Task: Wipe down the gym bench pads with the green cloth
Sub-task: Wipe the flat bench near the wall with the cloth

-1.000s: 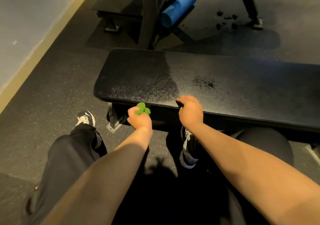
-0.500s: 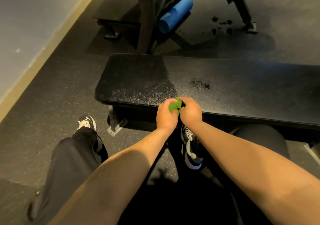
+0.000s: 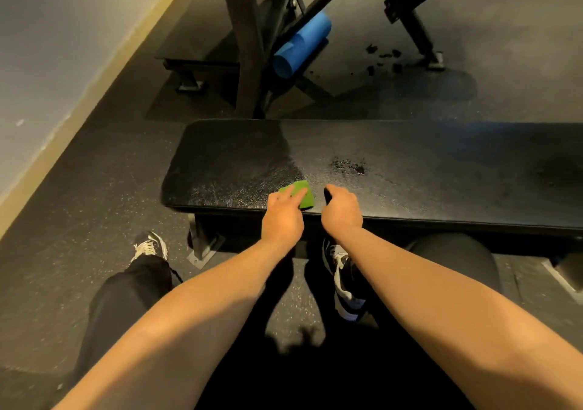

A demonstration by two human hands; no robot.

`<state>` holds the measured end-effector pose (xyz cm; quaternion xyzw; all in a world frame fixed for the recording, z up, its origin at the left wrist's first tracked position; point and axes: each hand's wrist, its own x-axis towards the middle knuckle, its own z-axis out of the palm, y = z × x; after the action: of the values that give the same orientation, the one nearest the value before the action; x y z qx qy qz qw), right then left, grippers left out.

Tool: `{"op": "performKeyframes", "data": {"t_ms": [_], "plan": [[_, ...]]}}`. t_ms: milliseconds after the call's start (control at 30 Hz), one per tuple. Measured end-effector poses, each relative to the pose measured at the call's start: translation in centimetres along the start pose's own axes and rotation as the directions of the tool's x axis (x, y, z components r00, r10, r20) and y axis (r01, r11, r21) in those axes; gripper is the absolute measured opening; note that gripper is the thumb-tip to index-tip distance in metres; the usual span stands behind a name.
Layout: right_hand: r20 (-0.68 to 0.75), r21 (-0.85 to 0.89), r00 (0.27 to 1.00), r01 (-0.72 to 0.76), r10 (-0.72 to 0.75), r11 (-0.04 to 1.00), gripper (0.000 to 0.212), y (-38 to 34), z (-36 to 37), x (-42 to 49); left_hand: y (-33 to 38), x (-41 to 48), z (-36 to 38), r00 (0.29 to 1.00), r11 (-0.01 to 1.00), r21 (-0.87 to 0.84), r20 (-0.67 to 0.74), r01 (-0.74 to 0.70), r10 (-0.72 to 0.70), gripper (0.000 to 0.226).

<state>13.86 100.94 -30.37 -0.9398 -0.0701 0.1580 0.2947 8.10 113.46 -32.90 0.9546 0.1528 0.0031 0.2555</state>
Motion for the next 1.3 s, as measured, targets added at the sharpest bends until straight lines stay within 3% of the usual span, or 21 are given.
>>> {"op": "performKeyframes", "data": {"t_ms": [100,300,467,633,700,800,933,1200,1300], "plan": [[0.000,0.112,1.000,-0.011,0.011,0.994,0.051,1.3,-0.7,-0.1,4.6,-1.1,2.8,0.985,0.988,-0.031,0.079,-0.148,0.150,0.057],[-0.015,-0.090,1.000,-0.010,0.009,0.996,0.048,3.2,-1.3,0.1,1.4,-1.9,3.0,0.948,0.946,0.050,0.005,-0.319,0.319,0.053],[0.074,-0.364,0.996,-0.009,0.039,0.931,0.077,1.3,0.2,-0.5,-3.5,-3.1,0.2,0.983,0.965,0.217,-0.074,-0.148,0.167,0.062],[0.125,-0.451,0.991,0.015,0.047,0.892,0.090,0.5,0.8,-0.8,-4.3,-3.2,-0.6,0.998,0.993,0.113,-0.061,0.022,-0.015,0.048],[0.124,-0.438,0.991,0.016,0.043,0.899,0.084,0.6,0.8,-0.8,-2.9,-3.1,0.1,0.999,0.997,0.080,-0.037,-0.014,0.017,0.046],[0.118,-0.415,0.993,0.033,0.017,0.909,0.078,0.9,0.8,-0.8,-0.8,-2.6,1.0,0.982,0.978,0.097,0.050,-0.184,0.180,0.040],[0.139,-0.324,0.982,0.168,-0.129,0.931,0.079,1.1,1.0,-0.5,-0.5,-1.8,1.4,0.969,0.970,0.009,0.051,-0.241,0.240,0.025],[0.073,-0.347,0.986,0.166,-0.150,0.923,0.065,0.1,2.0,0.0,-7.9,-2.7,-1.3,0.977,0.972,0.149,-0.081,-0.183,0.197,0.040],[0.071,-0.346,0.987,0.159,-0.143,0.925,0.066,-0.2,2.2,-0.1,-6.7,-2.7,-1.0,0.989,0.996,0.064,-0.125,-0.070,0.077,0.037]]}}
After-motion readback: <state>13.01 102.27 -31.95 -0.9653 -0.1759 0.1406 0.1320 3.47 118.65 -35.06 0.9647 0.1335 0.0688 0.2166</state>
